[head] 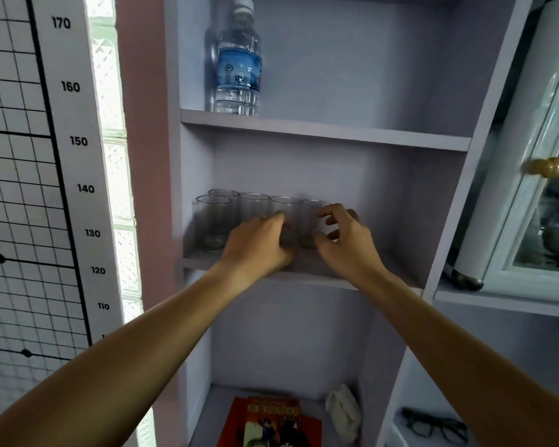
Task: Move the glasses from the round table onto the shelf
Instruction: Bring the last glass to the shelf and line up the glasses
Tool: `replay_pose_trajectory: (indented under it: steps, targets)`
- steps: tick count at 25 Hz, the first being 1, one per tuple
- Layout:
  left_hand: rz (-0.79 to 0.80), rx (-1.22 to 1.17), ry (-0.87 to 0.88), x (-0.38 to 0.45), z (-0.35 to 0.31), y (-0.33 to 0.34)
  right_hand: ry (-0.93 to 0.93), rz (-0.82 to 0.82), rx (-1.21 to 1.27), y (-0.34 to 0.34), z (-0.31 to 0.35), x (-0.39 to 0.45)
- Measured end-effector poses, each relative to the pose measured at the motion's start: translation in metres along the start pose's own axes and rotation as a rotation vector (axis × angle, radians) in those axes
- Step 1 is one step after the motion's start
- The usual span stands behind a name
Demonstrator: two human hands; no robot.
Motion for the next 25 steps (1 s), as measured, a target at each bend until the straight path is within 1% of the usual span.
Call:
replay_pose_trajectory:
  steps: [2, 5, 7, 11, 14, 16, 19, 21, 25]
  targets:
    - [-0.06, 0.028, -0.041, -0.011, 0.018, -0.014, -0.094, 0.006, 0.019, 0.012, 0.015, 0.0]
    - [-0.091, 0.018, -0.051, -0.028, 0.041, -0.035, -0.211, 0.119, 0.052, 0.034, 0.037, 0.008]
    - [-0.129, 0.016, -0.041, -0.036, 0.054, -0.046, -0.254, 0.205, 0.082, 0.051, 0.054, 0.016]
    - [-0.203, 0.016, -0.057, -0.041, 0.075, -0.059, -0.276, 0.311, 0.101, 0.074, 0.077, 0.033]
    - [-0.211, 0.041, -0.028, -0.042, 0.081, -0.066, -0.215, 0.368, 0.175, 0.082, 0.083, 0.04]
    - [-0.204, 0.055, -0.002, -0.044, 0.08, -0.066, -0.177, 0.361, 0.218, 0.085, 0.086, 0.042]
    - [-0.251, 0.111, 0.002, -0.05, 0.075, -0.064, -0.198, 0.3, 0.182, 0.083, 0.087, 0.041]
    - [-0.251, 0.132, -0.014, -0.052, 0.07, -0.061, -0.215, 0.266, 0.169, 0.076, 0.084, 0.037]
    - [-0.261, 0.011, 0.035, -0.046, 0.048, -0.055, -0.174, 0.196, 0.182, 0.049, 0.07, 0.027]
Point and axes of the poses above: each hand's wrist, its own x-axis towards the middle knuckle, its own y-axis out of the palm, z = x × y, the point moved 1 cm from there along x, towards the middle knuckle, and after that the axes turned 8 degrees about -y, right-handed, at the moved point
